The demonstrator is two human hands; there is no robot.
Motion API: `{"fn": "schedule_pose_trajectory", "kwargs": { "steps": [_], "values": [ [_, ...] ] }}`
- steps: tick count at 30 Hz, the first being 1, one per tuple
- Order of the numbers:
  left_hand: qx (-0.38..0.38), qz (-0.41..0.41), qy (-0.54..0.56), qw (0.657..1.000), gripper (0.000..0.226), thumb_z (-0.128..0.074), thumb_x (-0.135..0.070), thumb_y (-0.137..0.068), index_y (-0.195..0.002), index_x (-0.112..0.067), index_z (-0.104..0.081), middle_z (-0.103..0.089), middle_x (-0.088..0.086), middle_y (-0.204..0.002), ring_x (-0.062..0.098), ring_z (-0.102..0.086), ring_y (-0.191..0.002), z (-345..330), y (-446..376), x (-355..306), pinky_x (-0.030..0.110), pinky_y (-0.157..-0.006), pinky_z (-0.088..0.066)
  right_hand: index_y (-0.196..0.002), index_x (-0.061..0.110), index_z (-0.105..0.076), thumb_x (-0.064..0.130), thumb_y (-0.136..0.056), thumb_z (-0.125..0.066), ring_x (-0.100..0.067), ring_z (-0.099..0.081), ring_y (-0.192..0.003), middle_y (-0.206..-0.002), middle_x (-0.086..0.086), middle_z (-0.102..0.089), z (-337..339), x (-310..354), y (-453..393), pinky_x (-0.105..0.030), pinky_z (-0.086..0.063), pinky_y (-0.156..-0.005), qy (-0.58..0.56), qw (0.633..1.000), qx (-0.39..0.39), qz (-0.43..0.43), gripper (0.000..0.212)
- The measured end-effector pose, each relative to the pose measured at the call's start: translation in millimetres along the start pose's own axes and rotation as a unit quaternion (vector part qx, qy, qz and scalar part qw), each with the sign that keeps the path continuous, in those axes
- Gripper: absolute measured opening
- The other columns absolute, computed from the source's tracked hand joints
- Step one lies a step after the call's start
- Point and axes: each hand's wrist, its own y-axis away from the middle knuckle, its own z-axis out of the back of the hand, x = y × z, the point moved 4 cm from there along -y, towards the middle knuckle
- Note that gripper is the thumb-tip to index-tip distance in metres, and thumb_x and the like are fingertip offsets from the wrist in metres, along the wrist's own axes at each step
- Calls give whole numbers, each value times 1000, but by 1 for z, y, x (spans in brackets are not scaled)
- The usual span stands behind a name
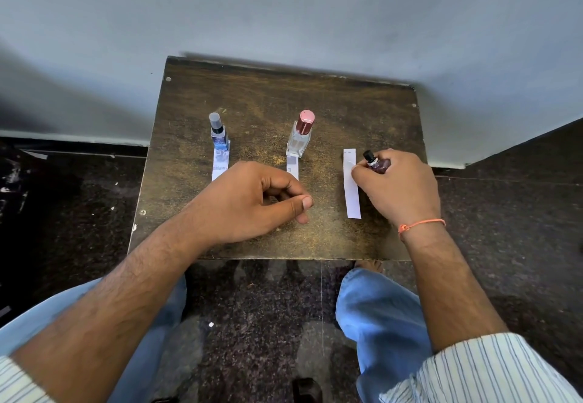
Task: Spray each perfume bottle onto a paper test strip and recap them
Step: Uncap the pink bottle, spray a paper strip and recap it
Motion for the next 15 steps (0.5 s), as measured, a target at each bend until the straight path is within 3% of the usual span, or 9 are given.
{"fn": "schedule_pose_trajectory", "kwargs": {
  "steps": [8,15],
  "values": [
    [2,1,-2,1000,11,-77,-25,-100,-94,-23,-85,-81,-16,-79,-3,-55,-48,-1,-1,1,5,-50,-35,-67,16,-60,44,-90,-68,-30,-62,-73,-64,3,-61,0,-3,0,-30,-32,-55,15,1000,0,-8,37],
    [3,-3,-10,1000,11,-76,-29,-101,-93,-28,-84,-81,-18,-81,0,-54,-48,-2,-1,4,11,-51,-38,-77,20,-65,46,-90,-68,-27,-61,-78,-69,9,-60,-1,-4,0,-30,-32,-57,24,1000,4,-14,29]
  ]
}}
